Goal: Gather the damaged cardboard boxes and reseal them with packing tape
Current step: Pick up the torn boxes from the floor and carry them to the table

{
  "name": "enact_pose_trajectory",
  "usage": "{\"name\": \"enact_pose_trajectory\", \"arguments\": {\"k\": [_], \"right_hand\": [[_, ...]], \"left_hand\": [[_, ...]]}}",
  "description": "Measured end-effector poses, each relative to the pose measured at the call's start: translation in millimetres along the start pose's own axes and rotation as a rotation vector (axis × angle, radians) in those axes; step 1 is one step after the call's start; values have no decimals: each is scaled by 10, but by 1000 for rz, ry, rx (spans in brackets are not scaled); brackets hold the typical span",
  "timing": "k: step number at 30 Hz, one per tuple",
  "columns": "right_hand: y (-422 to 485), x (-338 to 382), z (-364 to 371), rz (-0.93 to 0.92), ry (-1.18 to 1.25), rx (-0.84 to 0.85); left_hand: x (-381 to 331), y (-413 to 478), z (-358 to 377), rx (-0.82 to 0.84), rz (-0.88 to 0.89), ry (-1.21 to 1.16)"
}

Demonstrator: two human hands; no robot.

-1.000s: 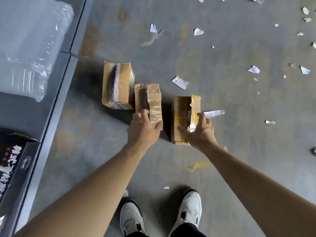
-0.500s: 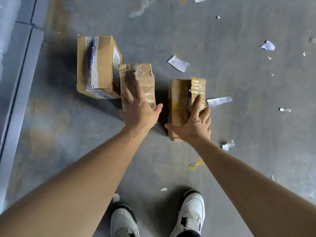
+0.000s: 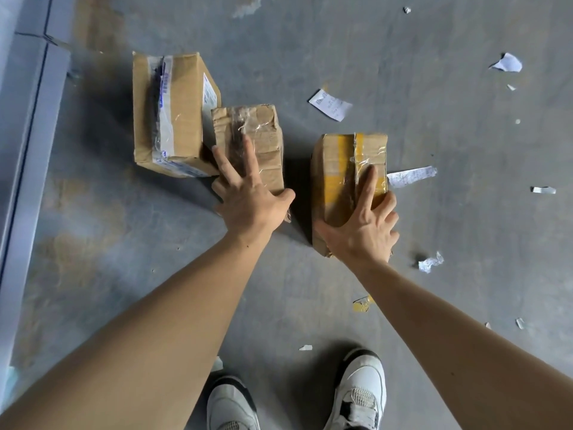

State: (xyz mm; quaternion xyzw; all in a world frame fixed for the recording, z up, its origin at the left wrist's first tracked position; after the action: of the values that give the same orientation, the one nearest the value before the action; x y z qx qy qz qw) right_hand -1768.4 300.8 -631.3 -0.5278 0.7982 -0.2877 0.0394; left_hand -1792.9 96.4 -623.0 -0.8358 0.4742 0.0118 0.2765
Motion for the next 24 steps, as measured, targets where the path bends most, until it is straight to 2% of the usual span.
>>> {"name": "enact_pose_trajectory", "arguments": {"k": [6,11,17,24], "right_hand": [[-30,14,-207,-28,65,-20],[-171,263,-688,-78,144,-38],[-584,729,-1574,-116,174,-48],[-1261,1446,-2874,-206,196,-87]], "left_hand": [[51,-70,-171,3,40,-64],[-69,-265,-661,-27,121,-69],[-229,-610,-1675,-50,144,-124],[-340,-1152,-3240,-155,181,-150]]}}
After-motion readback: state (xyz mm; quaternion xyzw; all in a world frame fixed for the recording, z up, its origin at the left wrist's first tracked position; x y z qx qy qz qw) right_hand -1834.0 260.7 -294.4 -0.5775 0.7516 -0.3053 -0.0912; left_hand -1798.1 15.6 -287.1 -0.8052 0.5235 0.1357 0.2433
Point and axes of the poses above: each hand's wrist, its own y-axis towards the middle knuckle, its own z-axis out of the palm, x = y × z, the point moved 6 cm from there along y, towards the middle knuckle, and after that the axes turned 3 degrees about x, right-handed, at the moved point
